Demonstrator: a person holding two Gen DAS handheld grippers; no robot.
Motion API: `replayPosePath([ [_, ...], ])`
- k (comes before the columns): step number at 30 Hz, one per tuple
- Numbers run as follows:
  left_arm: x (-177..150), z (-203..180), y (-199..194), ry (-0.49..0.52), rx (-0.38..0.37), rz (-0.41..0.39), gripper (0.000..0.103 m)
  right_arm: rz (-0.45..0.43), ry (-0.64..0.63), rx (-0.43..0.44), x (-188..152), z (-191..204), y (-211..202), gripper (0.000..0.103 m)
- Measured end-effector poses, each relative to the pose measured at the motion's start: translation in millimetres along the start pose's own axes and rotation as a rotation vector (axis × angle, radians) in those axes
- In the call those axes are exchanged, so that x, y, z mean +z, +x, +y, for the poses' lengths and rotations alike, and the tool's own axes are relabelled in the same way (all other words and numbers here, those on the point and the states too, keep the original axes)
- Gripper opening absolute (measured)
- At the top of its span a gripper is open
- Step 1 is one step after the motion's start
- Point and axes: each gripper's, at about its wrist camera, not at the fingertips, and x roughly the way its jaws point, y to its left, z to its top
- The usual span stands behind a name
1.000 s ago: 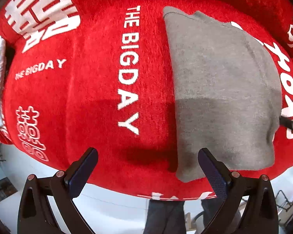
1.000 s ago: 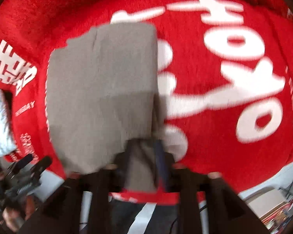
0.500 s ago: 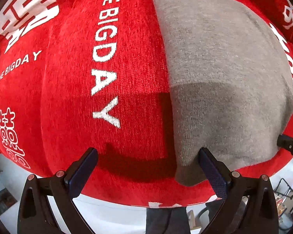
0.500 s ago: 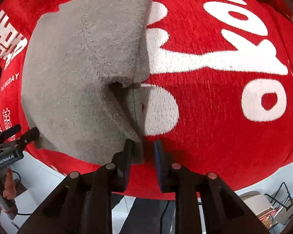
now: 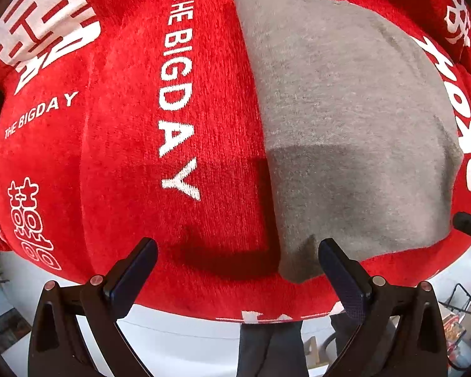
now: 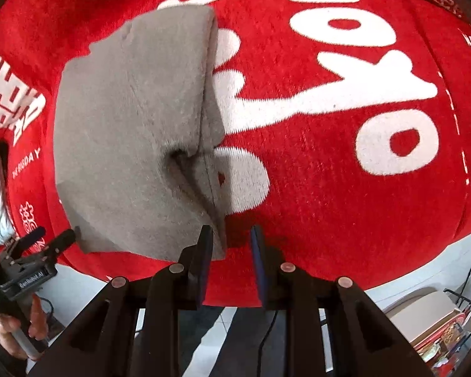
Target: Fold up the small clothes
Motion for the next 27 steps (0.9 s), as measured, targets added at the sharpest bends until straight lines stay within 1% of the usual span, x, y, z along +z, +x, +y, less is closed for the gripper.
replayPosePath([
  [4, 6, -4, -8, -0.005, 0.011, -0.005, 0.102, -0.006, -0.003, 0.004, 6, 1, -9, 0.027],
  [5, 5, -5, -10, -0.005, 0.013, -0.009, 0.102, -0.005, -0.008, 0.007, 6, 2, -11, 0.029],
  [6, 0, -6, -12, -0.006, 0.017, -0.015, 0.102, -0.005, -0.010, 0.008, 6, 2, -11, 0.037],
  [8, 0, -7, -14, -0.003, 0.020, -0.021, 0.103, -0.010, -0.016, 0.008, 9, 7, -14, 0.046],
  [11, 2, -9, -18, -0.004, 0.019, -0.029, 0.102, -0.011, -0.021, 0.016, 10, 11, -13, 0.046],
  [13, 4, -10, -21, -0.008, 0.015, -0.033, 0.102, -0.002, -0.020, 0.015, 16, 8, -13, 0.048],
  [15, 7, -10, -23, -0.010, 0.012, -0.033, 0.103, 0.003, -0.019, 0.007, 20, 7, -15, 0.061],
  [19, 15, -12, -34, -0.013, 0.007, -0.054, 0.102, -0.024, -0.028, 0.001, 29, 18, -23, 0.069],
  [21, 21, -12, -42, -0.020, 0.008, -0.073, 0.103, -0.051, -0.037, -0.007, 34, 24, -32, 0.080],
  [23, 26, -12, -50, -0.033, 0.003, -0.092, 0.103, -0.088, -0.049, -0.018, 39, 28, -42, 0.080],
  [27, 37, -10, -62, -0.049, -0.005, -0.115, 0.103, -0.134, -0.063, -0.047, 45, 35, -57, 0.081],
])
